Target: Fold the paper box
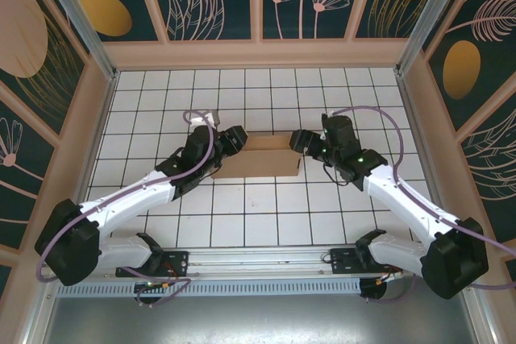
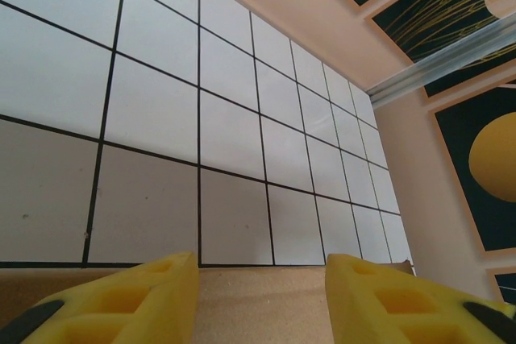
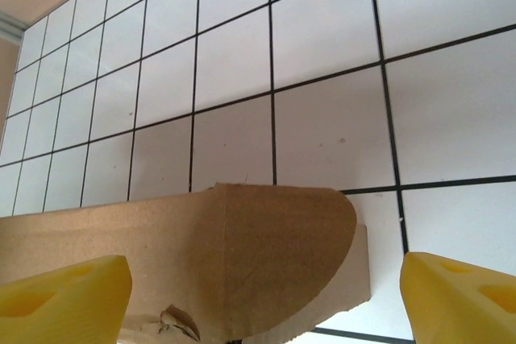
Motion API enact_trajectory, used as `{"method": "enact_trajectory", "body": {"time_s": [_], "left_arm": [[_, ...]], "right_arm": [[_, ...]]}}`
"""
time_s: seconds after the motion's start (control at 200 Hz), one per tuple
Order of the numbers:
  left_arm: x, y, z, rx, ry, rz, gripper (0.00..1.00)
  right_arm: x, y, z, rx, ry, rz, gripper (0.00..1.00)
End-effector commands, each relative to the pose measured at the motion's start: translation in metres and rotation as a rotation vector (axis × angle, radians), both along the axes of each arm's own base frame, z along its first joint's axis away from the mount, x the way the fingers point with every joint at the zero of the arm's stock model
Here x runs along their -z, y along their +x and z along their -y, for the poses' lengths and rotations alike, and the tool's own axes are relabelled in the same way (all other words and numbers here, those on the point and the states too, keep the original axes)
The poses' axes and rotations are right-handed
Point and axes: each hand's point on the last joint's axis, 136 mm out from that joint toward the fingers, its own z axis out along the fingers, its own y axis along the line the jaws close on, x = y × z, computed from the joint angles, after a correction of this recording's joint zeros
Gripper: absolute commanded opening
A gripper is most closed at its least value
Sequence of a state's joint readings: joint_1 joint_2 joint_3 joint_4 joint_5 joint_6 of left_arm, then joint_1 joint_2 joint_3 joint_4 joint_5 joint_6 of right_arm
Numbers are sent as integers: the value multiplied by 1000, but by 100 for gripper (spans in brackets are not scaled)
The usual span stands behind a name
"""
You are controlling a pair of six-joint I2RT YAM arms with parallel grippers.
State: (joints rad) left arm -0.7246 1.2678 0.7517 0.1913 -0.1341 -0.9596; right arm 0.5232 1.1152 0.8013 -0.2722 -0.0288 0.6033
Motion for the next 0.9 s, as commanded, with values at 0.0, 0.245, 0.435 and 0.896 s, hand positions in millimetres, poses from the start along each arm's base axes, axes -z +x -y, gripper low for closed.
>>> {"method": "enact_trajectory", "body": {"time_s": [0.0, 0.245, 0.435, 0.896], "left_arm": [[45, -14, -5, 26, 114, -151, 47], [72, -22, -16, 27, 166, -170, 49], [69, -16, -12, 21, 155, -131, 51], [68, -13, 3, 63, 100, -145, 51]], "right_arm": [[-20, 10, 8, 26, -21, 42, 88], [-26, 20, -5, 5, 52, 45, 89], [-12, 3, -4, -18, 84, 64, 90], [14, -12, -6, -30, 77, 46, 85]]}}
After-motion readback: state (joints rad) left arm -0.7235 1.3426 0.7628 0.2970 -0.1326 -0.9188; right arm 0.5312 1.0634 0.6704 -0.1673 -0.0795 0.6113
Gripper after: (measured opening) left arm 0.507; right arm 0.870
